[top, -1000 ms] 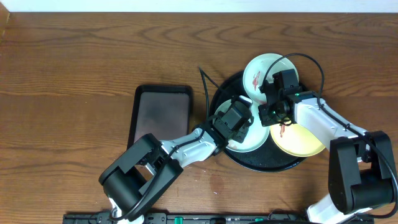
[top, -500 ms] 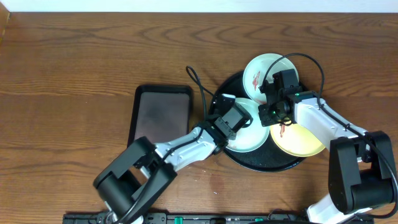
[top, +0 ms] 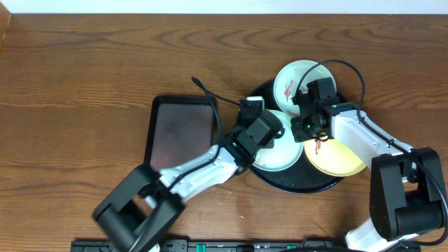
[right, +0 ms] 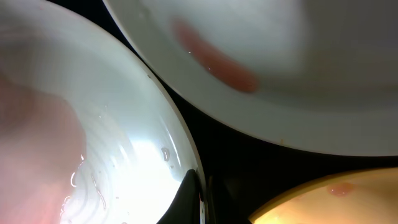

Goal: Clean dirty plates on tray and stack at the side
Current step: 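Scrub the green plate with the sponge in the left gripper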

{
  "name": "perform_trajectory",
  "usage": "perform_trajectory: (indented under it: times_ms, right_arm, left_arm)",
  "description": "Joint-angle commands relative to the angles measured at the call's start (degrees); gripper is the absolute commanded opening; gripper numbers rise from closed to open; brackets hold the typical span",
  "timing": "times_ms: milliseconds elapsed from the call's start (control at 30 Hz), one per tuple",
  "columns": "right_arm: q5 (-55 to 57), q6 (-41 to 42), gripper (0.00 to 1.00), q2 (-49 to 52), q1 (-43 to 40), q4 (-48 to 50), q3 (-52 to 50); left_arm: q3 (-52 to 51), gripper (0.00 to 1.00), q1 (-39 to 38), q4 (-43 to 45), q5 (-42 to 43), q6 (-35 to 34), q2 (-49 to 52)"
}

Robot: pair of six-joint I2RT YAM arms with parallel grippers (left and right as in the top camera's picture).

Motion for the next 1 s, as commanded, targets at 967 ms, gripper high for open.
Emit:
perform_trajectory:
  times_ms: [967]
  right_arm:
    - [-0.11, -0.39, 0.01, 0.55, 0.28, -0.42, 0.22]
  left_arm:
    - [-0.04, 0.08, 1.99, -0.48, 9.57, -9.09, -2.62]
